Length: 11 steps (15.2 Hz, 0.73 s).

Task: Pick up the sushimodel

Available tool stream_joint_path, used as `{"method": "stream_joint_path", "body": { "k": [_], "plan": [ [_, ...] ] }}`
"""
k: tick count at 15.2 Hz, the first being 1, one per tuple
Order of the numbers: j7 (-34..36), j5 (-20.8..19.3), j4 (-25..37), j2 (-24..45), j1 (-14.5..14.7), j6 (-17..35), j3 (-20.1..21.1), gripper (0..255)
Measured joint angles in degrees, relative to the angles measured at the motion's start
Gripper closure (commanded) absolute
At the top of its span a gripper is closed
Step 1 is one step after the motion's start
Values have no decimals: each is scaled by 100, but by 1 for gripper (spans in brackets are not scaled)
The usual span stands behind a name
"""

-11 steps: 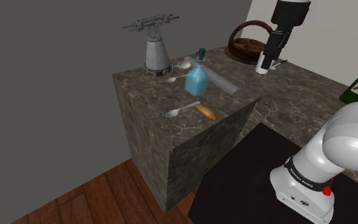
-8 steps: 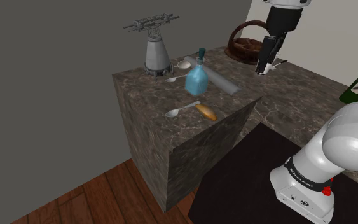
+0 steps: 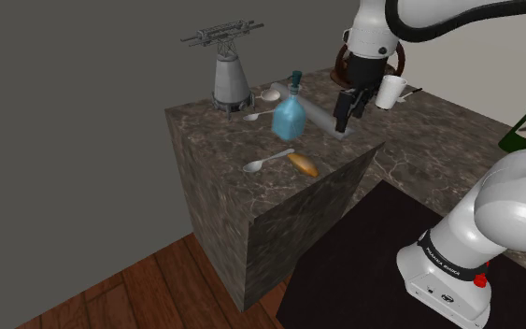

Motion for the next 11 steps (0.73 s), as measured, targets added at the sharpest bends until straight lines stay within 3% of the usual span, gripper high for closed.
{"method": "stream_joint_path", "body": {
  "k": [11],
  "plan": [
    [780,-202,43,2156,-116,2212,573,0]
  ]
}}
